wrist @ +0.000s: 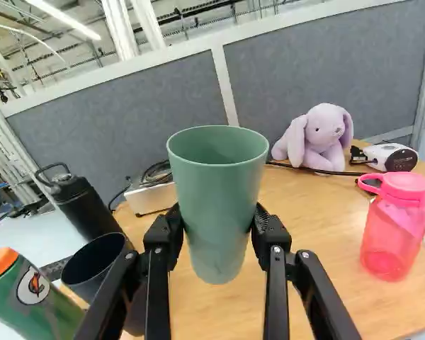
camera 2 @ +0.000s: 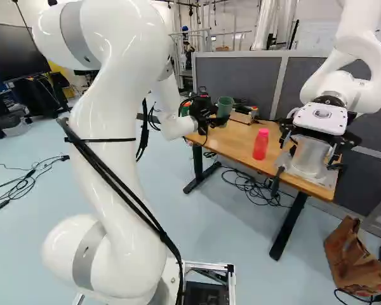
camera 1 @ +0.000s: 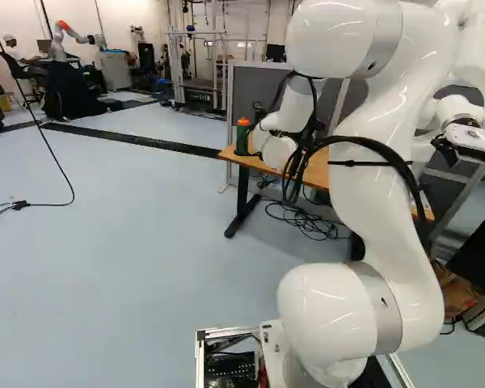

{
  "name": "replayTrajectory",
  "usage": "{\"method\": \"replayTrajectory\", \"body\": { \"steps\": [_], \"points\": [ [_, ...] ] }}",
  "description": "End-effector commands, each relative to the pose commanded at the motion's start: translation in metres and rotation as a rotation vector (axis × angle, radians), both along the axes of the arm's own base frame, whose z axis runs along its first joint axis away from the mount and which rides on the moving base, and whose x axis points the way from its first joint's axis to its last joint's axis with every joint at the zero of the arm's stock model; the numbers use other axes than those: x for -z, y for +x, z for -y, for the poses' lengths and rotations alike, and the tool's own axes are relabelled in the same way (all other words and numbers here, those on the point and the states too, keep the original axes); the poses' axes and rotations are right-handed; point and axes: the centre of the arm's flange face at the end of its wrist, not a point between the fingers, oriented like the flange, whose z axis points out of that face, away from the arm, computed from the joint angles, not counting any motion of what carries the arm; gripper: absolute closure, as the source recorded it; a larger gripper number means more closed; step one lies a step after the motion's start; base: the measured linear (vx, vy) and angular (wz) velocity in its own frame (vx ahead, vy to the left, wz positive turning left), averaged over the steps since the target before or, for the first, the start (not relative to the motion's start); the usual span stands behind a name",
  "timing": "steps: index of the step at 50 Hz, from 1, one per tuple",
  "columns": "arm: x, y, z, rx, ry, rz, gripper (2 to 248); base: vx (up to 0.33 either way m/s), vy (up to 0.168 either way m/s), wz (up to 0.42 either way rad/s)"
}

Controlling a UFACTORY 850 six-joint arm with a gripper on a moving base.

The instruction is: Place the green cup on the table

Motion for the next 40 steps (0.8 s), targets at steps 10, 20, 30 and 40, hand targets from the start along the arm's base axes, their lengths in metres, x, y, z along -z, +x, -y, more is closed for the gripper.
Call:
{"method": "replayTrajectory", "body": {
  "steps": [10, 20, 30, 40],
  "points": [
    [0.012, 0.011, 0.0, 0.006, 0.002, -0.008, 132, 0.0, 0.0, 0.0],
    [0.024, 0.013, 0.0, 0.003, -0.015, -0.041, 132, 0.0, 0.0, 0.0],
    [0.036, 0.013, 0.0, -0.009, -0.104, -0.139, 132, 0.0, 0.0, 0.0],
    [0.048, 0.013, 0.0, -0.017, -0.149, -0.197, 132, 0.0, 0.0, 0.0]
  ]
}}
